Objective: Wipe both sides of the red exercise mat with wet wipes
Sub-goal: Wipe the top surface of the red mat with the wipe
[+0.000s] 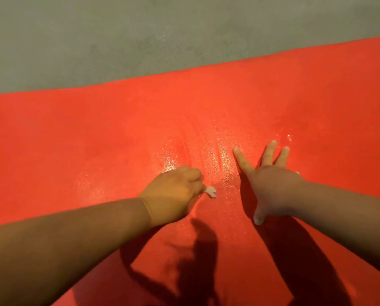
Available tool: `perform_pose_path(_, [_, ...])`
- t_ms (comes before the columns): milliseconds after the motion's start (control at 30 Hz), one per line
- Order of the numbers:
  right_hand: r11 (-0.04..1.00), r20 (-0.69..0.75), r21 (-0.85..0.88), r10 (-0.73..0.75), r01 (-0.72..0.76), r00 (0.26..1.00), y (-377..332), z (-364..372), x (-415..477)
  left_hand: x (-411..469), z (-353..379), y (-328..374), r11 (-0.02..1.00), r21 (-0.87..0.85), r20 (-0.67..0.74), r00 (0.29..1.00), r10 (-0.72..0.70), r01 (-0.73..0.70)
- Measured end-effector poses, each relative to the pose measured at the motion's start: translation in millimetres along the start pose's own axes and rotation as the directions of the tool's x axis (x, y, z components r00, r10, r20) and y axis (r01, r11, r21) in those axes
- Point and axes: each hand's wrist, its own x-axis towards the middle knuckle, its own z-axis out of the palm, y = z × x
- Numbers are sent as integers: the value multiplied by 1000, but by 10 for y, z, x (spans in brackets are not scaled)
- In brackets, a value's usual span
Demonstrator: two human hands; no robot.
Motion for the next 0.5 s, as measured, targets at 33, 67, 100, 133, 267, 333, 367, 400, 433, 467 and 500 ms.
perform_pose_path(33, [1000, -2, -1, 2, -2, 1000, -1, 1, 11, 34, -56, -103, 1000, 26, -10, 1000, 9, -9])
perform_pose_path(67, [1000, -4, -2, 5, -5, 1000, 4, 5, 22, 157, -135, -260, 997, 55, -75, 996, -46, 50])
perform_pose_path(100, [1000, -3, 1, 6, -6, 1000, 7, 8, 30, 318, -228, -459, 984, 83, -165, 976, -141, 156])
perform_pose_path(133, [1000, -4, 6, 4, -4, 1000, 5, 8, 35, 478, -321, -676, 957, 107, -243, 940, -239, 270])
perform_pose_path(267, [1000, -7, -5, 8, -8, 1000, 4, 9, 22, 554, -286, -785, 900, 67, -348, 855, -383, 431])
perform_pose_path(333, [1000, -8, -9, 6, -6, 1000, 15, -1, 17, 250, -88, -364, 955, 15, -276, 920, -279, 295])
perform_pose_path(367, [1000, -6, 1, 7, -7, 1000, 16, -10, 15, 66, -14, -156, 985, -18, -196, 965, -172, 172])
perform_pose_path(400, [1000, -5, 11, 10, -10, 1000, 16, -13, 9, -89, 40, -26, 998, -27, -112, 992, -55, 53])
perform_pose_path(433, [1000, -8, 16, 9, -8, 1000, 17, -12, 9, -176, 26, 2, 999, -25, -33, 999, 37, -37])
perform_pose_path(467, [1000, -15, 10, 1, -1, 1000, 22, -6, 22, -176, -17, -82, 997, 4, -2, 997, 80, -80])
perform_pose_path(500, [1000, -25, 2, -6, 6, 1000, 33, 5, 36, -96, -78, -230, 998, 45, -28, 998, 51, -49])
